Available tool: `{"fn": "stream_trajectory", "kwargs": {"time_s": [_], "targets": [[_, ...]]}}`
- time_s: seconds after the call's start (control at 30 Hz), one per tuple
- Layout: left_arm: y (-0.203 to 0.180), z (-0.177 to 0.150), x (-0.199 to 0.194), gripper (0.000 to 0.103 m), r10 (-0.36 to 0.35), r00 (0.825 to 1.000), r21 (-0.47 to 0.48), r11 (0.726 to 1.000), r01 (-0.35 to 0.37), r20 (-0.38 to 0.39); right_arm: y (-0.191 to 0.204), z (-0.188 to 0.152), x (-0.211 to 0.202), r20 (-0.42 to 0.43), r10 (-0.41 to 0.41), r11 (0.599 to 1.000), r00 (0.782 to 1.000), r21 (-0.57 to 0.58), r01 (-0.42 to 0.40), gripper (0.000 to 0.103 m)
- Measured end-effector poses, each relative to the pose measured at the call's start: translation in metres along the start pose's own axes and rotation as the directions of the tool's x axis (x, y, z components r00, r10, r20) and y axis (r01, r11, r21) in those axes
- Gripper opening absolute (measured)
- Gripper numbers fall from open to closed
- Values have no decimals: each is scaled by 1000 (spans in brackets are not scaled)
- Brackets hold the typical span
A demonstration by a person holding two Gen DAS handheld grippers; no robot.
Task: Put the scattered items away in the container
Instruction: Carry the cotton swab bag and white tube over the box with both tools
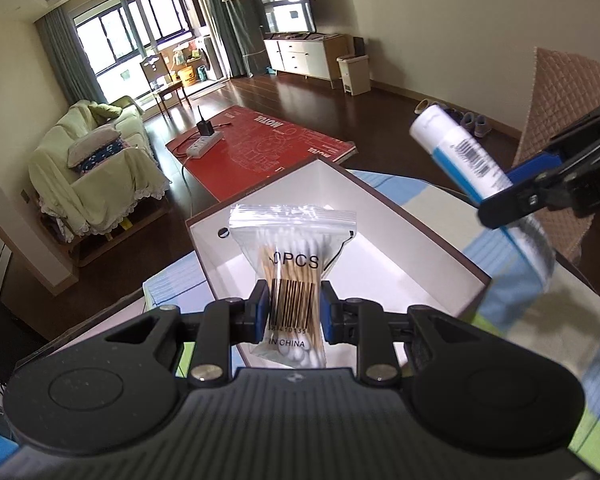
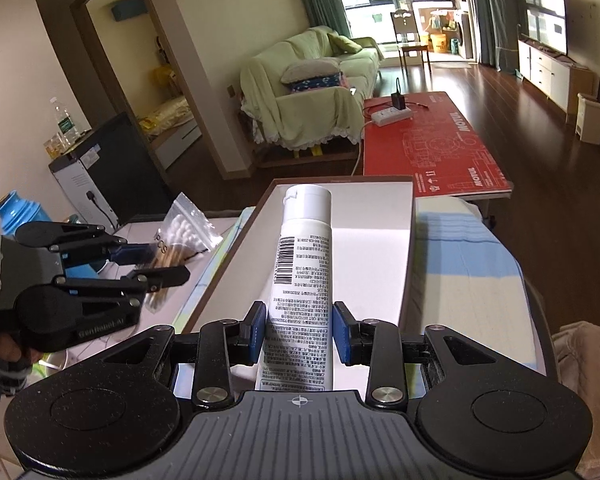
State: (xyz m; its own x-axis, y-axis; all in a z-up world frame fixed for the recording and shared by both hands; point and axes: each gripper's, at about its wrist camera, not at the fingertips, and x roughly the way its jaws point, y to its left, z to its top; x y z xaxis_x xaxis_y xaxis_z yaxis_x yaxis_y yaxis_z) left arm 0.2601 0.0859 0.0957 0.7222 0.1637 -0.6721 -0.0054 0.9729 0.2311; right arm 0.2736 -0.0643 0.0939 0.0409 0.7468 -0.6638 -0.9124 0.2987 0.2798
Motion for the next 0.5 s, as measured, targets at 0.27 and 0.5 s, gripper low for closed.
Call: {"fn": "stream_trajectory", "kwargs": {"time_s": [0.27,0.5], "targets": [[12,9,41,22,-2,999,-39,999,0,-51,-11,16,53,-70,-6,1000,998,7,6,34],[20,-2,77,22,-32,993,-78,997,23,-117,-25,11,93,-144,-21,1000,989,13,23,34]]}}
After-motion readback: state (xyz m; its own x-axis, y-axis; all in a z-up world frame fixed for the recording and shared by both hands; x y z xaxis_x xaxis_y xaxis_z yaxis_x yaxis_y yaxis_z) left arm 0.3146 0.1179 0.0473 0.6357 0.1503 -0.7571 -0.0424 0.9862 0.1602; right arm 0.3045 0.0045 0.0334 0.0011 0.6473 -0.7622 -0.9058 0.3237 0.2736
